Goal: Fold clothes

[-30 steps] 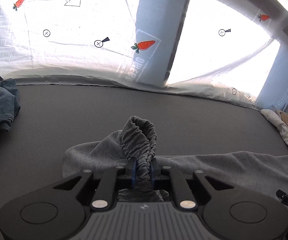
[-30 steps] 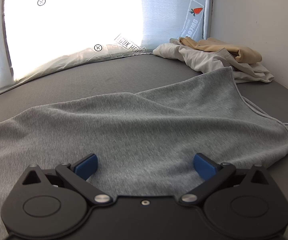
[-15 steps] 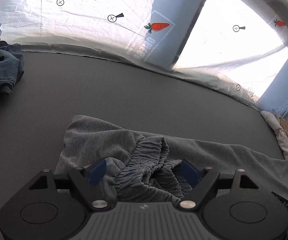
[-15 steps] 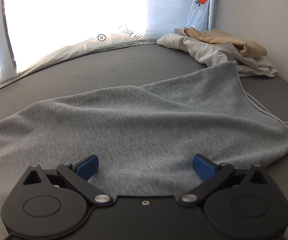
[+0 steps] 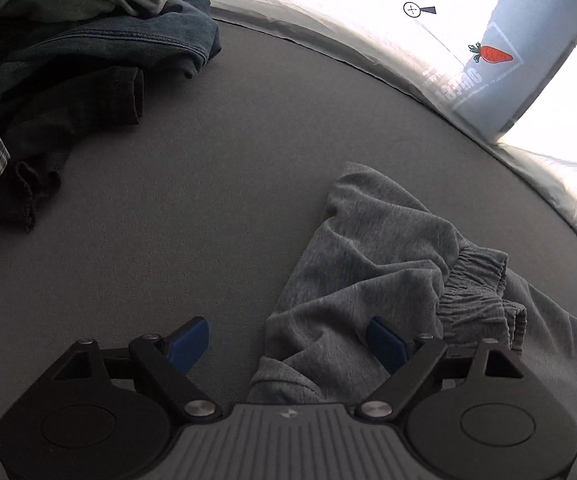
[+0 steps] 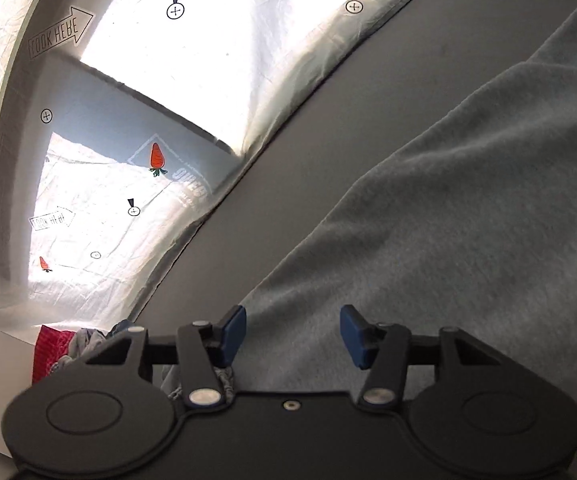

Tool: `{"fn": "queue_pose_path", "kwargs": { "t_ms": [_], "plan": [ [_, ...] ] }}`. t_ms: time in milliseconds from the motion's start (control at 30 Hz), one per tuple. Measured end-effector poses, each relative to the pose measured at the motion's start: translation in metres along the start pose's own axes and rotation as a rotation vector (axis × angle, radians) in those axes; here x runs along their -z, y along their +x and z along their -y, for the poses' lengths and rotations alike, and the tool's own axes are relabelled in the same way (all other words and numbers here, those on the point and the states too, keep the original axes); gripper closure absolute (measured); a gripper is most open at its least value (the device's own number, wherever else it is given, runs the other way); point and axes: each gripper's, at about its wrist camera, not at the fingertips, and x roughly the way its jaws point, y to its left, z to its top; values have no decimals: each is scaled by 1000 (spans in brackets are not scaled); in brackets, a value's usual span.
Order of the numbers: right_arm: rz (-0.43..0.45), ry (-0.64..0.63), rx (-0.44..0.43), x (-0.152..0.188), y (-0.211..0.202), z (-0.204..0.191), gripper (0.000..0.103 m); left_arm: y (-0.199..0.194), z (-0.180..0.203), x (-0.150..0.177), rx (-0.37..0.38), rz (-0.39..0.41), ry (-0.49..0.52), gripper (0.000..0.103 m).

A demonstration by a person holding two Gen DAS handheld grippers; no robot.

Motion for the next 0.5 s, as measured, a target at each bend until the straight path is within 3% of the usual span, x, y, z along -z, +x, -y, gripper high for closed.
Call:
{"fn": "queue_pose_path", "kwargs": {
  "t_ms": [100,200,267,333,500],
  "plan": [
    [-125,131,-94,8,40,2,48,3,14,8,-35,7,97,10],
    [-216,70,-77,22,71,-12,39,9,24,12,-68,-4,166,4],
    [-260,48,-79,30,84,-18,38,13,27,11,-80,-18,180,0],
    [-302,19,-83,38,96,-24,36,15,29,9,-94,-27,179,0],
    [-348,-112,-80,52,113,-47,19,17,30,7,-115,-39,178,0]
  ]
}}
